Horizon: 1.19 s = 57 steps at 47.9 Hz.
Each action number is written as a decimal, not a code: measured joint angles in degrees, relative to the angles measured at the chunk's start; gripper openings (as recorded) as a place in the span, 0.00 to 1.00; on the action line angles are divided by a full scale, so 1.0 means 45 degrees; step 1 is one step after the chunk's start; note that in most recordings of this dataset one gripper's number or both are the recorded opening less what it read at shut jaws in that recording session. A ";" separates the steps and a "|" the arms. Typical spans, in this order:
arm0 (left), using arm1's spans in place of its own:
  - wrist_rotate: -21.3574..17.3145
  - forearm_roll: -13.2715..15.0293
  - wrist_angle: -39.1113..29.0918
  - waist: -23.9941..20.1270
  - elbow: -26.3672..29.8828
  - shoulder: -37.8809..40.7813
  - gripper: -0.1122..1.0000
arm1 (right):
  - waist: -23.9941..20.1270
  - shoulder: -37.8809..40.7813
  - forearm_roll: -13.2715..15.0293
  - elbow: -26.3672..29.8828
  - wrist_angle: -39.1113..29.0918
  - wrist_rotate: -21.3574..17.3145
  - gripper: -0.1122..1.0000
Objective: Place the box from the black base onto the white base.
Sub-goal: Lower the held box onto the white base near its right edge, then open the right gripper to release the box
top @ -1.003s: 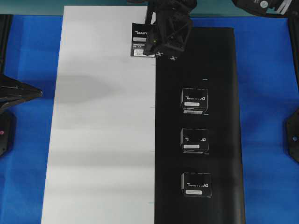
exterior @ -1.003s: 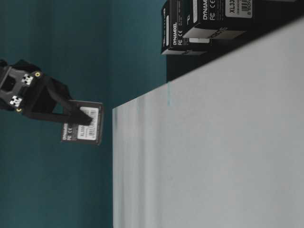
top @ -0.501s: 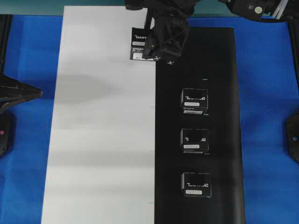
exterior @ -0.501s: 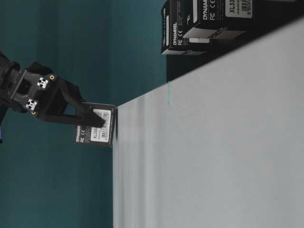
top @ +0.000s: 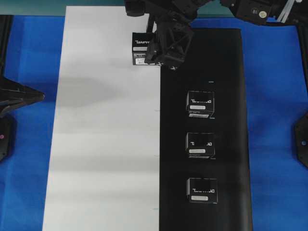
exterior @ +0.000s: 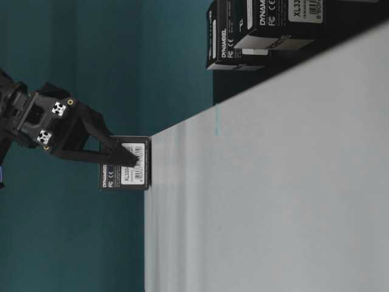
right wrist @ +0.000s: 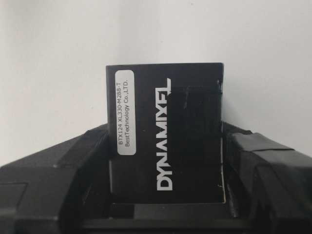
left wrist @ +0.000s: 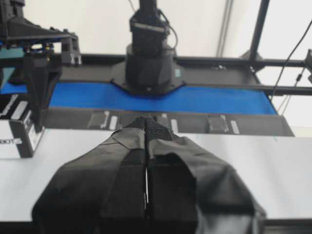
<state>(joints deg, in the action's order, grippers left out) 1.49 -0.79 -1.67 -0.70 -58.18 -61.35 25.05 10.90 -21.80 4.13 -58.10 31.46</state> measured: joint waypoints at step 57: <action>0.0410 0.0000 -0.0566 0.0020 0.0000 -0.0137 0.05 | 0.0234 -0.4883 -0.0566 -0.3672 0.1230 0.0117 0.99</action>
<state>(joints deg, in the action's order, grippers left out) 3.34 -0.79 -4.22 -0.62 -58.18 -61.96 26.10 -11.07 -24.35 -12.39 -52.56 31.99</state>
